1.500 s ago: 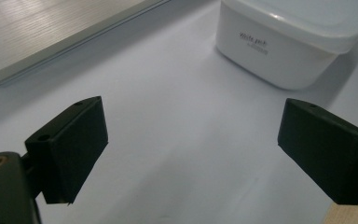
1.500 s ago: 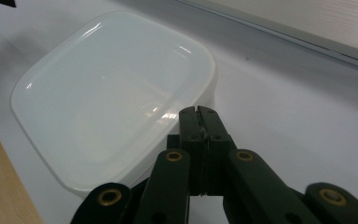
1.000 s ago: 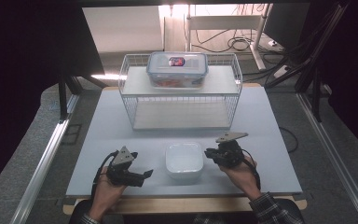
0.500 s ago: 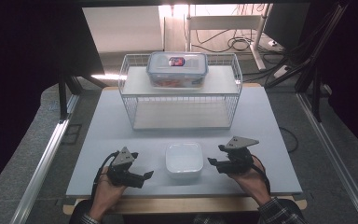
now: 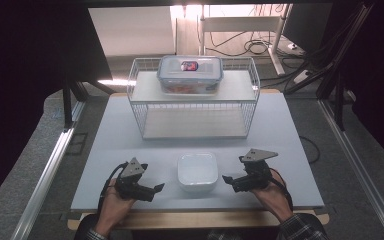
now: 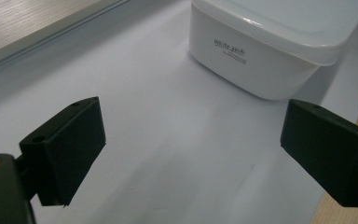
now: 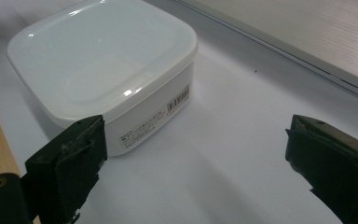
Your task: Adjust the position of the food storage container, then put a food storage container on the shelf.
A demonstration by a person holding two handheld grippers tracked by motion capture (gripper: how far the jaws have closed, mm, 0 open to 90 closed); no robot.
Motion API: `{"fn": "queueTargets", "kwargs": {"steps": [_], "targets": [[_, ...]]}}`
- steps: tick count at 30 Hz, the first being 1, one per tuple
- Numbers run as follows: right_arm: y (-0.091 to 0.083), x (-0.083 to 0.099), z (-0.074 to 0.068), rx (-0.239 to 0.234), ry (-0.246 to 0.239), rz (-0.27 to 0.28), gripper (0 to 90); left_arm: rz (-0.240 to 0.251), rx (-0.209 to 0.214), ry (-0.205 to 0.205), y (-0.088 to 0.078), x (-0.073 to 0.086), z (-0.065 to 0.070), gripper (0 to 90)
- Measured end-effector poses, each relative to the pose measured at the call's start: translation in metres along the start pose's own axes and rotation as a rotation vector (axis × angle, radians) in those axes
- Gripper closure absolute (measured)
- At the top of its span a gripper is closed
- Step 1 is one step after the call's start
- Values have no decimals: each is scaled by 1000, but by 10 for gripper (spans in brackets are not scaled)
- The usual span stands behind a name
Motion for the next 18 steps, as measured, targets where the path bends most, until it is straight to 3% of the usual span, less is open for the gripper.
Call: {"fn": "queueTargets", "kwargs": {"steps": [6,13,18], "targets": [[-3,-3,4,9,10,11,49,-15,9,-26,0,-1,0,59],[-6,-7,3,-4,7,26,44,-31,-1,-19,1,-6,5,62],[-6,-14,0,3,0,37,28,-17,38,-41,2,-15,8,53]]}}
Point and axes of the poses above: each handheld gripper's, and its own axes: y roughly forward along the jaws, x roughly out of its underside, z roughly to its right, the point moved 6 cm from there along y, roughly forward along the jaws, and after that the axes turned 1 degree about y, right-handed, at the moved point
